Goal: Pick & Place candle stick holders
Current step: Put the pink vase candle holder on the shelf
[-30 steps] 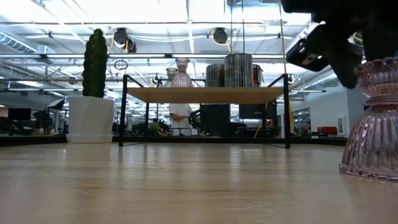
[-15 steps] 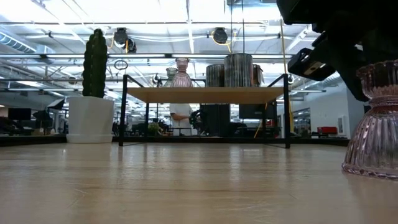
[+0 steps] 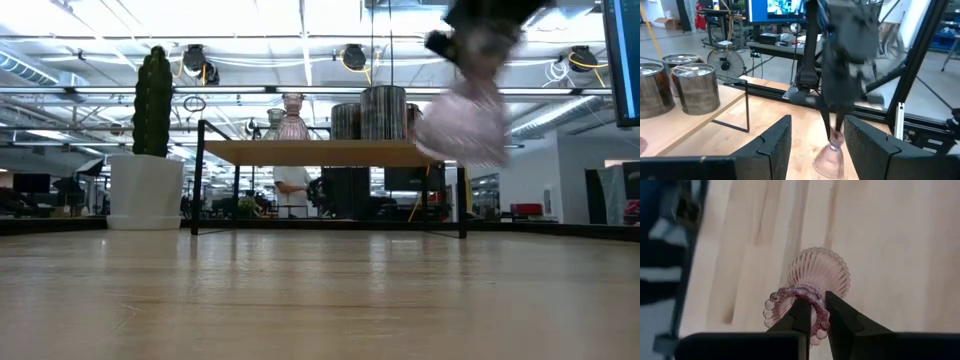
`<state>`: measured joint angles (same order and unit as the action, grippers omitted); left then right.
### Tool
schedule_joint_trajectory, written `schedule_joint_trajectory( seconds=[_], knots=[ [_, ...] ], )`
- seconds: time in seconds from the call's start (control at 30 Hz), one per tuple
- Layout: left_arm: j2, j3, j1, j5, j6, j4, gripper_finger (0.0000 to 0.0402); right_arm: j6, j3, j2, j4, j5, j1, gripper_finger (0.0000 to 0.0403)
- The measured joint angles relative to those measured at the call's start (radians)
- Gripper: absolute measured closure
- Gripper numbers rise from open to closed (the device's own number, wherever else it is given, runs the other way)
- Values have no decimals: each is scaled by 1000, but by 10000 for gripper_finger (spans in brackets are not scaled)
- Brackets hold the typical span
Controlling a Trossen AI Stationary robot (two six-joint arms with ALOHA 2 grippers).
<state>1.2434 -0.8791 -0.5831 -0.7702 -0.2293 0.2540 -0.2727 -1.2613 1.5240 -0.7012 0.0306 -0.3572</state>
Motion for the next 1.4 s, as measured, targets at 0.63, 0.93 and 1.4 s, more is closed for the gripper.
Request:
schedule_joint_trajectory(
  seconds=[0.63, 0.93, 1.4],
  knots=[
    [0, 0, 179, 285, 92, -4, 220, 1, -324, 52, -118, 81, 262, 378],
    [123, -35, 287, 467, 76, -59, 220, 4, -348, 100, -61, 145, 312, 378],
    [292, -206, 407, 630, 69, -212, 220, -14, -347, 100, -75, 160, 330, 378]
  ],
)
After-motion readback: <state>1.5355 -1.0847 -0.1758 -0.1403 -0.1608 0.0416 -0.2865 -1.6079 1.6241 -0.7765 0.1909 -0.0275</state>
